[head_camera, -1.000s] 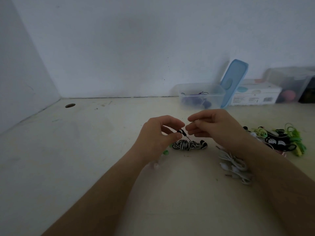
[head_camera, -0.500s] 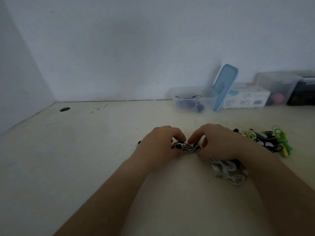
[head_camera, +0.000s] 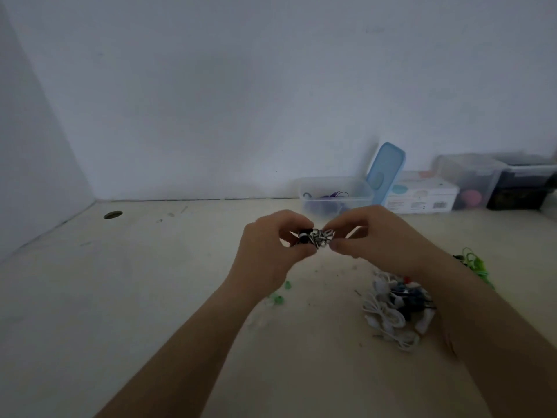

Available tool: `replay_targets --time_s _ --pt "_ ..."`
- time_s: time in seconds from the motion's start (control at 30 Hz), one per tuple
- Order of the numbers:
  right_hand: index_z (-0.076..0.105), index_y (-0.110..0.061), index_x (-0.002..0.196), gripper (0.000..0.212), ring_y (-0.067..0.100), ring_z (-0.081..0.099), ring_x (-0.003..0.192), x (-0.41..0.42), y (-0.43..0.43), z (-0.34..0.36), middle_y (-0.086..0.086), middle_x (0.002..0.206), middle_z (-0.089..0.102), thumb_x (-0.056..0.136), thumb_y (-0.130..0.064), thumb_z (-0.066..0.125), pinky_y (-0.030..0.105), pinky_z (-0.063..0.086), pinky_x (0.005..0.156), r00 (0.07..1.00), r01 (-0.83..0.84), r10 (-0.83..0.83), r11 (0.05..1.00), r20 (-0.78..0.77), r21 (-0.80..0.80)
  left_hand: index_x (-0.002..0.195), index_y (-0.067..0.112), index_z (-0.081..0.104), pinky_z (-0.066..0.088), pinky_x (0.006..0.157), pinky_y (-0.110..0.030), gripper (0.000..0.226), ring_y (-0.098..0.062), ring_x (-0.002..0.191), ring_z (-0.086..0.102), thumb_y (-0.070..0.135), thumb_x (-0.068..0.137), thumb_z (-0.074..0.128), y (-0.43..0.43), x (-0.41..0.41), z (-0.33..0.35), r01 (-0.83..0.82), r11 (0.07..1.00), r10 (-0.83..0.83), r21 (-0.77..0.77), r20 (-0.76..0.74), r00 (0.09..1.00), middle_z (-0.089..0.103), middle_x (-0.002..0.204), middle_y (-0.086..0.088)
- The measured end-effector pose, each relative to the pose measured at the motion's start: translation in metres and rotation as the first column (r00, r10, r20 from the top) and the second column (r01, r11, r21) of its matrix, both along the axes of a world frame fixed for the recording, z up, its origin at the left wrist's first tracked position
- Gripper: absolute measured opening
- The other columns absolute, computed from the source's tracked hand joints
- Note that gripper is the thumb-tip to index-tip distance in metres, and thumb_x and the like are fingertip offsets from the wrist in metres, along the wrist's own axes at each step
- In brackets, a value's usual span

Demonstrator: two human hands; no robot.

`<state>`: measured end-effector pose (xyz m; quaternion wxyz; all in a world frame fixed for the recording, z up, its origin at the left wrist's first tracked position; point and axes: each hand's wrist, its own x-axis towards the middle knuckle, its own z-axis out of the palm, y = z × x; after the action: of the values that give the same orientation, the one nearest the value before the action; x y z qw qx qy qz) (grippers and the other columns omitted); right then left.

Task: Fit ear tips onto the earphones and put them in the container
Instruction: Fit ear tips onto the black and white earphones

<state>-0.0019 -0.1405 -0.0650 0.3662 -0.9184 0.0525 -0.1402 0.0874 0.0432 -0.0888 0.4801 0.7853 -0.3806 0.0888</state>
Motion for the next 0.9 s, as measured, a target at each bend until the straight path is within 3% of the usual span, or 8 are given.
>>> replay_targets --time_s 0.2,0.3,0.37,0.43,0.53,0.67,0.73,0.9 --pt "0.071 -0.009 0.106 0.017 0.022 0.073 0.079 0.028 -0.020 0.014 0.011 0.092 0.075 0.090 -0.004 0.068 0.032 0.060 0.074 0.991 0.042 -0.089 0.914 0.099 0.404 0.090 0.021 0.072 0.060 0.074 -0.044 0.029 -0.021 0.071 0.073 0.013 0.066 0.086 -0.043 0.030 0.022 0.022 0.988 -0.055 -0.155 -0.215 0.975 0.076 0.084 -0.002" --pt "0.070 -0.002 0.109 0.020 0.028 0.072 0.082 0.052 -0.041 0.016 0.019 0.095 0.075 0.089 0.001 0.068 0.038 0.060 0.080 0.978 0.076 -0.170 0.829 0.120 0.555 0.090 0.022 0.072 0.059 0.079 -0.036 0.028 -0.019 0.078 0.073 0.011 0.069 0.086 -0.077 0.058 0.026 -0.019 0.987 -0.019 -0.158 -0.240 0.971 0.075 0.088 -0.003" --pt "0.069 0.001 0.108 0.021 0.023 0.073 0.076 0.070 -0.054 0.019 0.020 0.092 0.075 0.088 0.002 0.068 0.032 0.060 0.076 0.966 0.110 -0.226 0.795 0.123 0.597 0.095 0.018 0.072 0.056 0.075 -0.024 0.027 -0.014 0.080 0.071 0.008 0.072 0.084 -0.098 0.076 0.029 -0.029 0.988 -0.009 -0.153 -0.248 0.969 0.074 0.089 -0.002" --pt "0.070 0.000 0.106 0.018 0.018 0.072 0.069 0.088 -0.065 0.024 0.015 0.087 0.074 0.088 0.001 0.069 0.028 0.061 0.071 0.953 0.158 -0.279 0.786 0.114 0.598 0.098 0.016 0.072 0.052 0.071 -0.014 0.028 -0.010 0.079 0.070 0.008 0.074 0.083 -0.115 0.094 0.035 -0.051 0.990 0.017 -0.132 -0.250 0.968 0.073 0.091 -0.001" --pt "0.071 -0.008 0.105 0.017 0.019 0.070 0.073 0.122 -0.083 0.026 0.013 0.090 0.074 0.088 -0.005 0.069 0.033 0.060 0.074 0.939 0.259 -0.340 0.805 0.058 0.533 0.102 0.014 0.073 0.053 0.077 -0.017 0.029 -0.010 0.083 0.070 0.011 0.075 0.083 -0.136 0.122 0.041 -0.079 0.995 0.062 -0.064 -0.237 0.969 0.074 0.093 -0.002" --pt "0.066 -0.020 0.124 0.044 0.022 0.067 0.102 0.151 -0.095 0.021 0.006 0.119 0.069 0.087 0.001 0.053 0.040 0.057 0.091 0.929 0.368 -0.368 0.906 -0.039 0.208 0.121 0.010 0.067 0.046 0.085 -0.019 0.044 -0.020 0.105 0.066 0.019 0.080 0.081 -0.147 0.145 0.036 -0.099 0.961 0.135 0.256 -0.124 0.983 0.070 0.110 -0.005" --pt "0.058 -0.020 0.135 0.054 0.023 0.060 0.117 0.151 -0.093 0.020 0.005 0.132 0.061 0.088 0.002 0.047 0.039 0.052 0.098 0.930 0.368 -0.364 0.921 -0.055 0.124 0.127 0.007 0.063 0.043 0.090 -0.022 0.046 -0.022 0.113 0.063 0.018 0.084 0.077 -0.144 0.150 0.032 -0.123 0.941 0.161 0.316 -0.098 0.982 0.067 0.122 -0.009" --pt "0.063 -0.015 0.124 0.051 0.025 0.068 0.094 0.129 -0.090 0.018 0.006 0.112 0.069 0.085 0.010 0.042 0.037 0.058 0.079 0.938 0.327 -0.345 0.903 0.017 0.279 0.125 0.011 0.066 0.035 0.092 -0.015 0.032 -0.017 0.118 0.060 0.013 0.093 0.064 -0.117 0.132 0.028 -0.160 0.955 0.183 0.252 -0.072 0.981 0.066 0.127 -0.004"
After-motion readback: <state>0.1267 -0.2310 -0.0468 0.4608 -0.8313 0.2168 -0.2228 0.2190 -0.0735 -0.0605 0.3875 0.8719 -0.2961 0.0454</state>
